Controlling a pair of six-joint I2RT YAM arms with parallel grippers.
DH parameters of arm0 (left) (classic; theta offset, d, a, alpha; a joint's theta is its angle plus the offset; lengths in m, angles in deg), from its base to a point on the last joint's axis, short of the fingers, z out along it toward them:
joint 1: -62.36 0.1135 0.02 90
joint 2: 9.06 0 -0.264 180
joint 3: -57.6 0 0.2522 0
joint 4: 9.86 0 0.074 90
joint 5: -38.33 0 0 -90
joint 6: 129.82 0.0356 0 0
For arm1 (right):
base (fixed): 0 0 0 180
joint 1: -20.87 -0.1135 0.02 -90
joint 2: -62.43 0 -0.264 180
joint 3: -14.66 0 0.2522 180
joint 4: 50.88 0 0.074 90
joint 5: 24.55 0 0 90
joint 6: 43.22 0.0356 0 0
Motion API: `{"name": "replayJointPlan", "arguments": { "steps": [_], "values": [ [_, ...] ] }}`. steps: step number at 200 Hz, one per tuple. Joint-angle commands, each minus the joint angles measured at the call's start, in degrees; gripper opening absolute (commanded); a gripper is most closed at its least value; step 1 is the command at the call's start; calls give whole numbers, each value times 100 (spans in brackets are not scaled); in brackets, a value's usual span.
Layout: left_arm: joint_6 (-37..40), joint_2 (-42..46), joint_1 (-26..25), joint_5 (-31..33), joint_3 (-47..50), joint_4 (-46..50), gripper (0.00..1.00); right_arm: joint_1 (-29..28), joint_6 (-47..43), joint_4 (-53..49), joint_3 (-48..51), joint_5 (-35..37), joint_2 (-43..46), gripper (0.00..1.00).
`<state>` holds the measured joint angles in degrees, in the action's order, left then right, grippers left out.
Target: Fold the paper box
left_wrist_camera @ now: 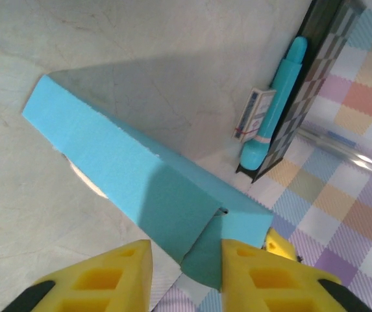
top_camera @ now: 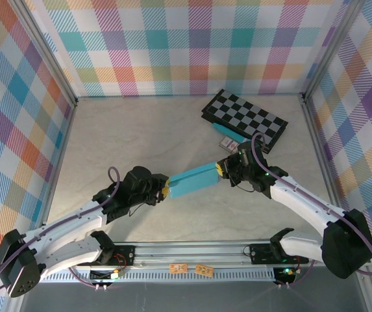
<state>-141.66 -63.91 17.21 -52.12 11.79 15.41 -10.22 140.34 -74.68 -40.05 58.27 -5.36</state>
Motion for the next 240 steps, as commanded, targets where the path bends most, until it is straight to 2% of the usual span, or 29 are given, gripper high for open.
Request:
{"name": "replayJointPlan", "arguments": {
  "steps": [1,33,43,80,134,166,190,240],
  "values": [
    [344,11,141,-342,178,1574,35,-75,-74,-1198,232,-38,-287,10],
    [1255,52,462,-401,-637,2057,46,-71,-83,-1202,193,-47,-305,10],
    [1443,37,535,-457,-782,2096,47,-73,-79,-1212,177,-47,-314,10],
    [1735,-29,784,-726,-899,1924,37,-77,-92,-1195,161,-64,-349,10],
    [2300,-467,1046,-905,-1557,1706,40,-72,-92,-1193,172,-73,-347,10],
    [2443,-877,1096,-1197,-1769,1549,30,-72,-90,-1187,149,-73,-376,10],
    [2509,-944,1104,-1256,-1785,1713,23,-80,-83,-1197,152,-73,-376,10],
    [2599,-913,1144,-1271,-1748,2020,21,-72,-81,-1158,143,-90,-430,10]
  ]
}}
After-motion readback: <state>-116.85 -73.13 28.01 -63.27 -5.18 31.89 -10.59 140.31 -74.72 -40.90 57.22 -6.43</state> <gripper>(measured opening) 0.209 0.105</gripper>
